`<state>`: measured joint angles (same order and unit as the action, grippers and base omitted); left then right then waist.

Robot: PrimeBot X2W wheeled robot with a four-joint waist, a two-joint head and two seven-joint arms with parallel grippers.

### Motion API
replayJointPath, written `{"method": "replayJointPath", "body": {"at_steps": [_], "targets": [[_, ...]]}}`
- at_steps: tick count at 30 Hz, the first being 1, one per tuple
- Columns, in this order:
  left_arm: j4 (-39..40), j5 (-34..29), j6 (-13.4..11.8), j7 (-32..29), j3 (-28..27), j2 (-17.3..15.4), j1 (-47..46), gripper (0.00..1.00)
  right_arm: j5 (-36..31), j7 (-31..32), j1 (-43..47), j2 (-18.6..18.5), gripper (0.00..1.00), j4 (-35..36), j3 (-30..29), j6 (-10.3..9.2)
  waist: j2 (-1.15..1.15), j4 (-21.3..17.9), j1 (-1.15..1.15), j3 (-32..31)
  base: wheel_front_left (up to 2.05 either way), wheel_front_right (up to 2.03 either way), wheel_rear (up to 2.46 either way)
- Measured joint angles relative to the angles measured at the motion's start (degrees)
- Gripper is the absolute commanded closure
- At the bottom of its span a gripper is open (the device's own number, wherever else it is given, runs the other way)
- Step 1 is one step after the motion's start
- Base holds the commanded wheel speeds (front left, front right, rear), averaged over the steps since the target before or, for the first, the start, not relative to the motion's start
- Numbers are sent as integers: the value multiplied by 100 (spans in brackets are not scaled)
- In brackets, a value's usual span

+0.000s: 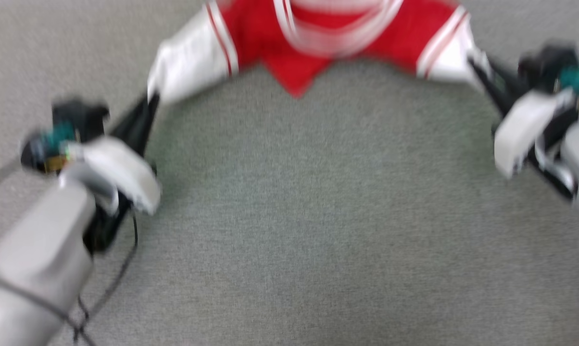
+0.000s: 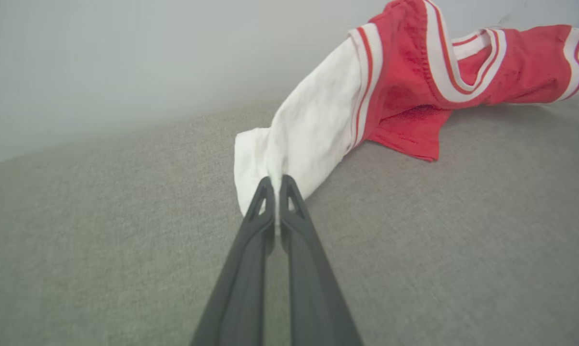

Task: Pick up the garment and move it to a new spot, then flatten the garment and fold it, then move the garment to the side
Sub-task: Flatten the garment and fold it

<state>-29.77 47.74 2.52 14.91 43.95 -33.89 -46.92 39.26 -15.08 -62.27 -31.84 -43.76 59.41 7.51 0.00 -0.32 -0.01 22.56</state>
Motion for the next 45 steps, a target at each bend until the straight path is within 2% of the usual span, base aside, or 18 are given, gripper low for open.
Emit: {"method": "replayJointPath", "body": {"at_steps": [7, 14, 22, 27, 35, 45], "targets": [[855, 82, -412, 15, -320, -305, 1839, 100, 85, -1, 1507, -472, 100, 726, -300, 0, 0, -61, -1, -691, 0, 0, 0], [1499, 98, -911, 15, -548, -360, 3556, 100, -62, -1, 3225, -835, 100, 1268, -971, 0, 0, -107, -1, -1266, 0, 0, 0], [1989, 248, -1180, 15, -1013, -341, 4986, 100, -352, -1, 5177, -827, 100, 1717, -2190, 2, 0, -106, -1, -1757, 0, 0, 0], [2249, 237, -1263, 15, -1200, -330, 5600, 100, -527, 60, 6016, -784, 100, 2064, -2748, 3, 0, -95, -1, -2008, 0, 0, 0], [2463, -101, -1313, 14, -1192, -402, 5547, 100, -935, 414, 6273, -672, 100, 2837, -3528, 2, 0, -120, 0, -2176, 0, 0, 0], [2997, -689, -1282, -119, -1294, -550, 4095, 100, -1311, 798, 5704, -556, 100, 3934, -4430, 2, 0, -71, 1, -2017, 0, 0, 0]]}}
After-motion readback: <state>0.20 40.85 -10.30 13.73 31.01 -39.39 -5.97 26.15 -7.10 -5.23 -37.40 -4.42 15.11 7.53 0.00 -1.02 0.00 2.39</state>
